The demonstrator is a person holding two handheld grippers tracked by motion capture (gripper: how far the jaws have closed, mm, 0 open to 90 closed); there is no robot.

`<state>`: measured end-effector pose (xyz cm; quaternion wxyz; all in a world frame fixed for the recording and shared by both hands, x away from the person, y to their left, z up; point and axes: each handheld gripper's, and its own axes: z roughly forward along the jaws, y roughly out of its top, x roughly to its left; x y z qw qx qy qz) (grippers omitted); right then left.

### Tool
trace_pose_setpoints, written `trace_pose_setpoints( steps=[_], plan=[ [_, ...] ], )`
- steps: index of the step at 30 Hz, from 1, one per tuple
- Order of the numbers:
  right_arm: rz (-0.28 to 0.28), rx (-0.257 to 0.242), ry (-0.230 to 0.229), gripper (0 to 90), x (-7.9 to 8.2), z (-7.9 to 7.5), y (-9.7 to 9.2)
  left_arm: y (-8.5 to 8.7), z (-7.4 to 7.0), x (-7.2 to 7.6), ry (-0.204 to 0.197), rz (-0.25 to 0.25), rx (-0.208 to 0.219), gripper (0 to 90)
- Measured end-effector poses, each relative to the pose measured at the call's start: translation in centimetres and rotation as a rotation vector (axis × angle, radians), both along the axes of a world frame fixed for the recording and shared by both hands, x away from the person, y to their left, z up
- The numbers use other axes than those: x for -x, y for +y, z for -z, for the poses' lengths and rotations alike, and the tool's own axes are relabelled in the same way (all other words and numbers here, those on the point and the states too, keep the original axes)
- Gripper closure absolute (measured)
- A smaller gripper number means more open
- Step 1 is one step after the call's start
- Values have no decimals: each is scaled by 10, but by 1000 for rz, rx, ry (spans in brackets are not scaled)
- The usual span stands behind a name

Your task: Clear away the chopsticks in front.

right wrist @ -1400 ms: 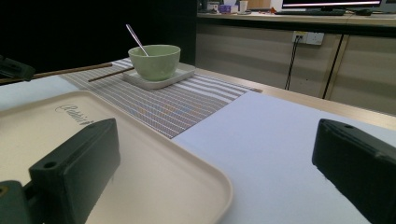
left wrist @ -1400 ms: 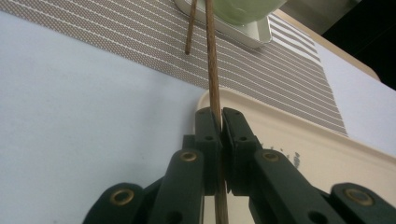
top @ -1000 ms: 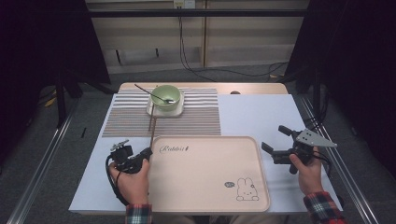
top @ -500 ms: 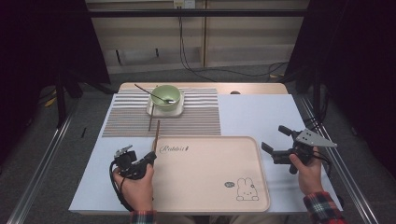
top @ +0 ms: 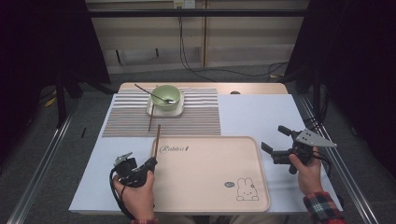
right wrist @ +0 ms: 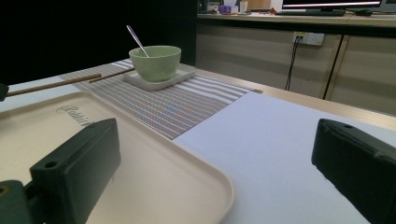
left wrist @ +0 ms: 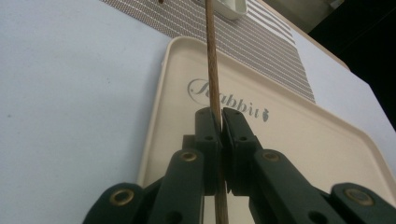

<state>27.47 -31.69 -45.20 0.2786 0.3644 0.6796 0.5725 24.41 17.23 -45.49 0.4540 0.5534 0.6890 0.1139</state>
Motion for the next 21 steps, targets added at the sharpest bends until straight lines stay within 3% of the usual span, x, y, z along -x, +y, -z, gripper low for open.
trace_pose_setpoints(
  steps=[8, 14, 21],
  plan=[
    [-7, 5, 4, 8, 0, 1, 1, -5, 3, 8, -4, 0, 20, 857],
    [-5, 5, 0, 8, 0, 0, 0, -7, 4, 12, -4, 27, -2, 857],
    [-7, 7, 6, 8, 0, 1, 1, -10, 3, 17, -6, 21, -6, 857]
  ],
)
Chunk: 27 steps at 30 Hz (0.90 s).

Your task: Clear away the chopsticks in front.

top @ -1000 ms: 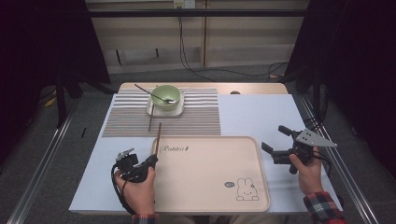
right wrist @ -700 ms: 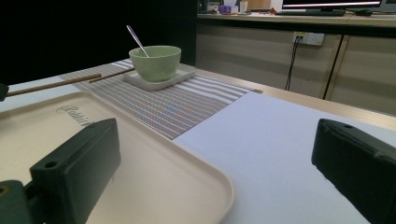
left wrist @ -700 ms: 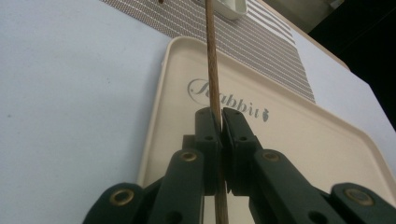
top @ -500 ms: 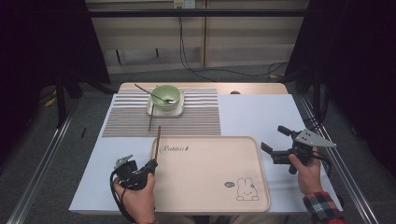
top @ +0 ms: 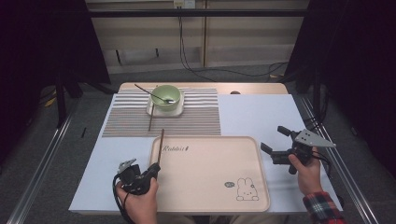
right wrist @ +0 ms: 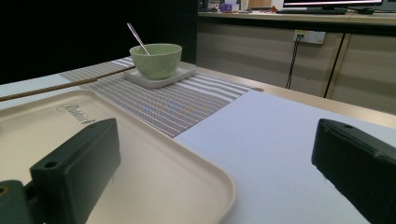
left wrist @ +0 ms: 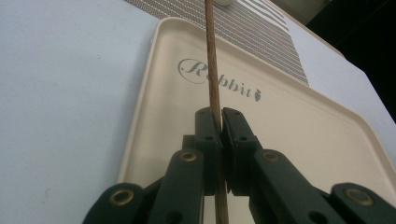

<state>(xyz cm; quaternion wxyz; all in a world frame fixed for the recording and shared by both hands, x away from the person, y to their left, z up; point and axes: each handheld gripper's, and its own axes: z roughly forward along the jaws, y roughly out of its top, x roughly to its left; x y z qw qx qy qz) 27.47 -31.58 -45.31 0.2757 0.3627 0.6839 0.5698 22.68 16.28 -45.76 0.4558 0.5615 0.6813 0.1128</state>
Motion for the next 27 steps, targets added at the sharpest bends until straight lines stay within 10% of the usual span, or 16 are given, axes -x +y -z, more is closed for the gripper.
trace_pose_setpoints(
  steps=[27],
  plan=[
    [1, -5, -3, 8, 0, 0, 0, -3, 2, 5, 18, 14, -23, 857]
  ],
)
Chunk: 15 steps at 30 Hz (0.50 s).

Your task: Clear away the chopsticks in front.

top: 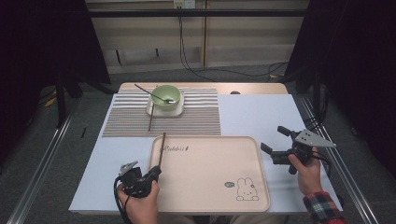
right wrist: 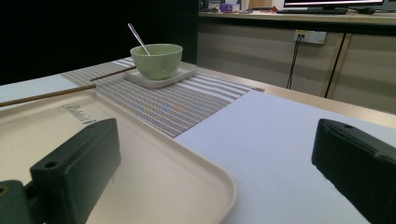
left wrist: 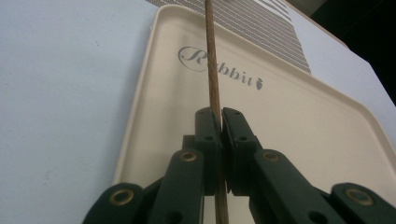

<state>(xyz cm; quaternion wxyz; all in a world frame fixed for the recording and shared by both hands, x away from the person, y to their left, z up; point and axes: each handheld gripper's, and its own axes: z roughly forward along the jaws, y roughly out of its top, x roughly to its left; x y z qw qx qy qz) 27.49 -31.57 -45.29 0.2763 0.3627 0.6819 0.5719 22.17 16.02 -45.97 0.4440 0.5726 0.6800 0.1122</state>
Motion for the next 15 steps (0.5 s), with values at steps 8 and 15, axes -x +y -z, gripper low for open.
trace_pose_setpoints(
  steps=[8, 15],
  plan=[
    [1, -1, 0, 8, 0, 0, 0, -4, 0, 2, 7, 8, 0, 857],
    [-6, 3, 6, 8, 0, 0, 1, -5, 5, 4, 21, 7, 12, 857]
  ],
)
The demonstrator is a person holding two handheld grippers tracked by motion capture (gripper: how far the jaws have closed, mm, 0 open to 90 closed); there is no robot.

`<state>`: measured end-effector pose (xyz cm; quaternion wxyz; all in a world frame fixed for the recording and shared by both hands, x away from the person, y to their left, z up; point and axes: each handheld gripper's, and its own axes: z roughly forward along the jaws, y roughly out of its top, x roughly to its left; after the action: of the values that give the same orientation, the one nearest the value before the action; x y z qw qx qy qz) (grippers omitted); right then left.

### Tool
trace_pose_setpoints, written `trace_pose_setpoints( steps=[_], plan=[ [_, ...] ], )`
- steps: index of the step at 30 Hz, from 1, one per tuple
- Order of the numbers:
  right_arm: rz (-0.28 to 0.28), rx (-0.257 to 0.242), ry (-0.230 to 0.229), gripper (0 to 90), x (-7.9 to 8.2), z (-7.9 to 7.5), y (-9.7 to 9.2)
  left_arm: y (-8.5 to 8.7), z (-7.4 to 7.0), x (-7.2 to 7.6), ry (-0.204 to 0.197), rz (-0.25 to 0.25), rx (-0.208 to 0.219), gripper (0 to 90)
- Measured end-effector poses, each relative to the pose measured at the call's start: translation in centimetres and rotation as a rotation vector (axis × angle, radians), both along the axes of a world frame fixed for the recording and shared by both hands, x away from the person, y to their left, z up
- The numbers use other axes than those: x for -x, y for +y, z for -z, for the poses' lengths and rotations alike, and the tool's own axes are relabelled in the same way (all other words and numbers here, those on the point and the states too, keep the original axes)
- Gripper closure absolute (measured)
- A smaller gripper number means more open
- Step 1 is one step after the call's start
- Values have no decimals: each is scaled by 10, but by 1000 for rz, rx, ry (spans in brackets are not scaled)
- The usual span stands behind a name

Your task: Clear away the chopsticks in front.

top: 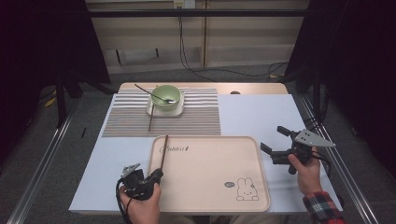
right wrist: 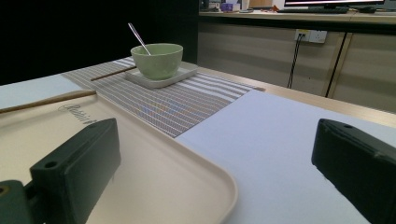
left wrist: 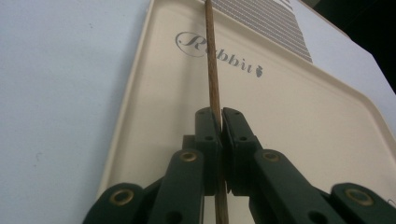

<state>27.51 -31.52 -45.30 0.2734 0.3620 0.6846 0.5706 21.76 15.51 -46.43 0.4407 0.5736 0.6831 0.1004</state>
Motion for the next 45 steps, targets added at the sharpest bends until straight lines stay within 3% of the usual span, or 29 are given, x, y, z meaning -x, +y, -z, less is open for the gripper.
trace_pose_setpoints(
  steps=[6, 10, 17, 32, 45],
  plan=[
    [2, -5, 0, 8, 0, 0, 1, -2, 5, 0, 19, 5, -27, 857],
    [1, -5, 2, 8, 0, 0, 1, -3, 7, -1, 28, 5, -14, 857],
    [0, -4, -1, 8, -1, 0, 1, -5, 9, -1, 37, 1, -39, 856],
    [-1, 3, 2, 8, -1, 0, 1, -8, 13, -2, 55, 7, -33, 853],
    [-1, 1, -5, 8, -1, -1, 1, -7, 12, -3, 40, 12, -58, 810]
  ],
)
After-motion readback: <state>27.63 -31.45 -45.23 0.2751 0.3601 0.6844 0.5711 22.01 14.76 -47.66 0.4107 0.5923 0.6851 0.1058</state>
